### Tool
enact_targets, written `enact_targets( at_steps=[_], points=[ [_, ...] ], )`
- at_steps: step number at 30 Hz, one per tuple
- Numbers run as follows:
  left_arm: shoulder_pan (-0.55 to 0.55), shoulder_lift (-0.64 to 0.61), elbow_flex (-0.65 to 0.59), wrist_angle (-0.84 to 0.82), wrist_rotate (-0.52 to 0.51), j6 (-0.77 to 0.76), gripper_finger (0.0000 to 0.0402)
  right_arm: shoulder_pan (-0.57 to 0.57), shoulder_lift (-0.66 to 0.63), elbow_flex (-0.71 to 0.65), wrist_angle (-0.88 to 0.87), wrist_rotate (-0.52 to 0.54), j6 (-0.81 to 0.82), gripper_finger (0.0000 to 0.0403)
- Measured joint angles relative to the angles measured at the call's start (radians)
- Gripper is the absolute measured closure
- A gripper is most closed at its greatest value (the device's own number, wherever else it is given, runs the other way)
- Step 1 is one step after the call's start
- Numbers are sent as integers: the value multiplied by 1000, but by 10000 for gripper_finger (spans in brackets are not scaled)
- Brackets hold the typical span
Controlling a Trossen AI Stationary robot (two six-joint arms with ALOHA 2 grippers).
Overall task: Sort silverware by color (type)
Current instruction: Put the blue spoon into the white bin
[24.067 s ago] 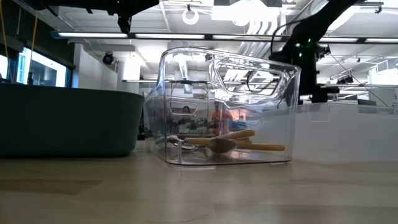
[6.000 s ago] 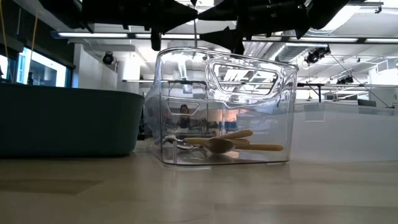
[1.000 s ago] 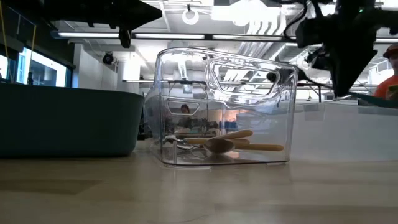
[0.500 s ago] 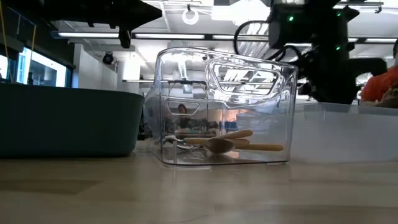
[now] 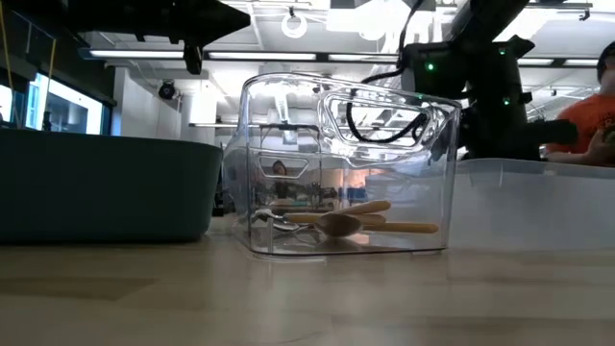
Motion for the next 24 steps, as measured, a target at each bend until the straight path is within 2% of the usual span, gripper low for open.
enact_targets(
  at_steps=[17, 24],
  points=[
    [0, 0, 0, 1, 0, 0, 401, 0, 16, 0, 28, 0, 0, 365],
    [0, 0, 0, 1, -1, 0, 401, 0, 16, 0, 21, 1, 1, 295]
  ],
)
